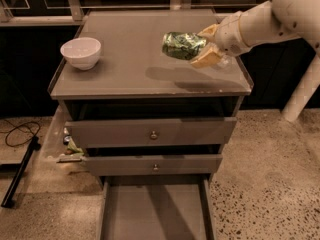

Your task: Pick green can from bottom drawer and place on counter

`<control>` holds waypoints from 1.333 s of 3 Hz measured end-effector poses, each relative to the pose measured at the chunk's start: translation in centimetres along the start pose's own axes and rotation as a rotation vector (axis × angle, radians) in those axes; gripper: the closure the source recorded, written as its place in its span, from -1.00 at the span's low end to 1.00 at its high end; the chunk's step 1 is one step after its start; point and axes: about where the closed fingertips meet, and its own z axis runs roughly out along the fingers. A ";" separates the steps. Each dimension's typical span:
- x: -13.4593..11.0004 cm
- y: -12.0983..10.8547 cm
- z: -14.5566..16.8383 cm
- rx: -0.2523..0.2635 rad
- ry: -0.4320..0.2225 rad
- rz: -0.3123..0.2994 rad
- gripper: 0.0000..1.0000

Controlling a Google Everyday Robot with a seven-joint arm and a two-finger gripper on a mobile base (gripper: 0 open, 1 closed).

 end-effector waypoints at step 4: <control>4.1 -3.9 9.7 0.063 0.147 0.209 1.00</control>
Offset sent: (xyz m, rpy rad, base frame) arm 0.0810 0.0379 -0.0613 -0.0172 0.1175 -0.2312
